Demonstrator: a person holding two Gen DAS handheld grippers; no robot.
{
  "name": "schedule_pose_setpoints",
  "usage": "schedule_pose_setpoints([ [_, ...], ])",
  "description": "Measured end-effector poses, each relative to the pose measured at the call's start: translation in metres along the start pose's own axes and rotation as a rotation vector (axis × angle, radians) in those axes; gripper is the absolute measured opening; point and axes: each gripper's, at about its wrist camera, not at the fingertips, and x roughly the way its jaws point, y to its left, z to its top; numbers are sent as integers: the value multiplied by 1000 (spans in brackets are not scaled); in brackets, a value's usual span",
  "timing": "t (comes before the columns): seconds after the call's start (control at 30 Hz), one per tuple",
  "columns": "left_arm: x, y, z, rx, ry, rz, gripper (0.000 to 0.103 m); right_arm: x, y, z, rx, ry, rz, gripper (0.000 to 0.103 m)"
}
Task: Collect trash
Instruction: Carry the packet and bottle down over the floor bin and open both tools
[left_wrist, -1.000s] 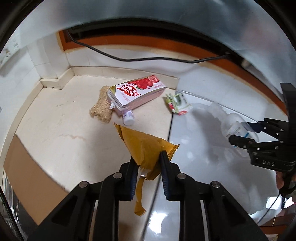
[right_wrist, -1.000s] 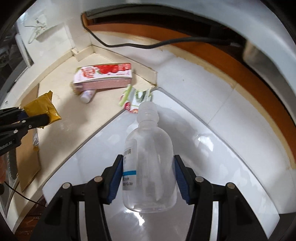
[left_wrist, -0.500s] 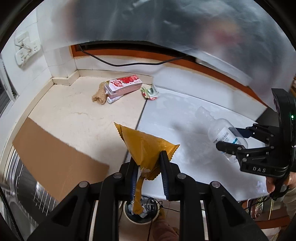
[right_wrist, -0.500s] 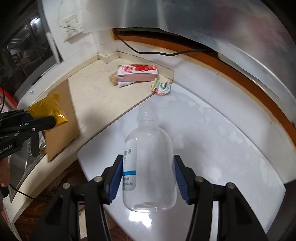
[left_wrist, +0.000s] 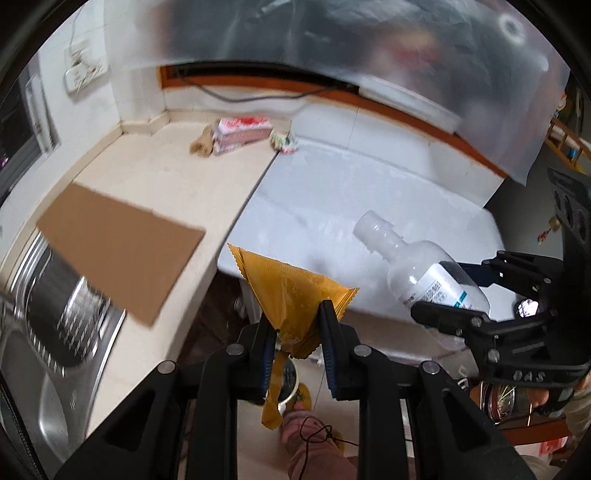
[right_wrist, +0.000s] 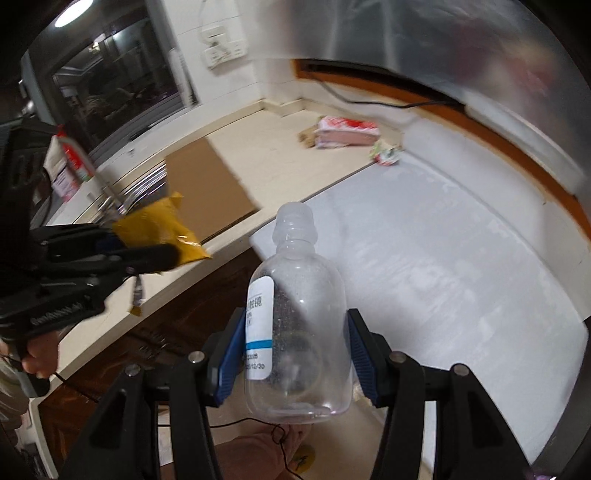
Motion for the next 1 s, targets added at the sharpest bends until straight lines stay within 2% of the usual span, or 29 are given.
schedule_pose_setpoints([
  [0.1,11,3,-25,-25,25,16,21,14,15,-21,3,24,34,53],
  [0.23,33,8,-51,-45,61,55,21,47,27,-48,7,70,34,54],
  [0.37,68,16,-76,-64,108,75,21,88,30,-70,25,94,-7,54],
  [0.57,156,35,-122,-66,174,100,21,184,27,-107,36,134,-79,54],
  [0.83,288,58,-183,19,235,129,21,310,11,-162,46,187,-112,55],
  [1.0,350,65,-207,34,266,128,26,380,-12,-199,89,225,-118,55],
])
